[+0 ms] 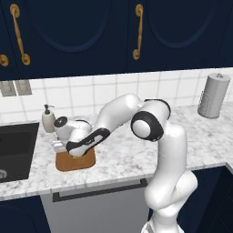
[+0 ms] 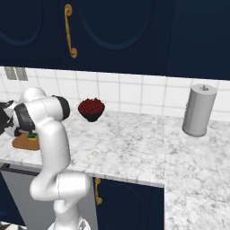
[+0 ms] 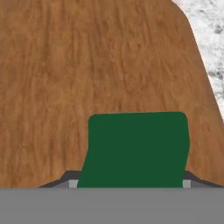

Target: Pick up the sponge from the counter and clean the cutting board by briefly scrubbing or pressing down on the cutting board. Once finished, release the sponge.

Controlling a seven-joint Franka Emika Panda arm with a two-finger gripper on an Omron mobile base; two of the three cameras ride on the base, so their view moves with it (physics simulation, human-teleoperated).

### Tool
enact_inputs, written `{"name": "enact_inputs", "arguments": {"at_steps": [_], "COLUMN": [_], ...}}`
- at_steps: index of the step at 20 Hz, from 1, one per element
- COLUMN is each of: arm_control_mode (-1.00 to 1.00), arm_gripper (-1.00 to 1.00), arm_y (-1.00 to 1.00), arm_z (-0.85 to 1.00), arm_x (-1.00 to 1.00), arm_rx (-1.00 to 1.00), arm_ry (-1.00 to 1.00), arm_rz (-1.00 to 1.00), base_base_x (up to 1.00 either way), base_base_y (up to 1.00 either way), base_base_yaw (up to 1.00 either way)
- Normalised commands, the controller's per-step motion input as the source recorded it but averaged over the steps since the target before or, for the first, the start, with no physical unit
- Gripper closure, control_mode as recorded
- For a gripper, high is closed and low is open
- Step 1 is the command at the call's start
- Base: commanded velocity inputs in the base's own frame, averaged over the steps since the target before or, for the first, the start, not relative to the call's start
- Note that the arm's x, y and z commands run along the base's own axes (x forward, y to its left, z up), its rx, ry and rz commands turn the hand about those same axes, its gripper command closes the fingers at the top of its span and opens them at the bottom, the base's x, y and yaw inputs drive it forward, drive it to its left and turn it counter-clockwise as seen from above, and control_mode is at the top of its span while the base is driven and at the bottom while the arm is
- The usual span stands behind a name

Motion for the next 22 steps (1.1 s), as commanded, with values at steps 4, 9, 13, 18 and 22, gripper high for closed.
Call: {"name": "enact_inputs", "arguments": {"at_steps": [4,9,13,18,22], "arm_control_mode": [-1.00,-1.00,-1.00,-1.00,-1.00], "arm_gripper": [1.00,1.00,1.00,1.00,1.00], "arm_y": [-0.05,-0.01,0.10,0.42,0.40], "arm_z": [0.00,-0.07,-0.21,-0.27,-0.27], "arm_x": [0.67,0.57,0.32,-0.31,-0.74], "arm_rx": [0.00,0.00,-0.01,-0.06,-0.01], "arm_ry": [-0.03,-0.01,0.00,0.00,0.00], "arm_rz": [-0.03,-0.03,-0.01,0.00,0.00], "base_base_x": [0.00,0.00,0.00,0.00,0.00], "base_base_y": [0.00,0.00,0.00,0.00,0.00], "base_base_yaw": [0.00,0.00,0.00,0.00,0.00]}}
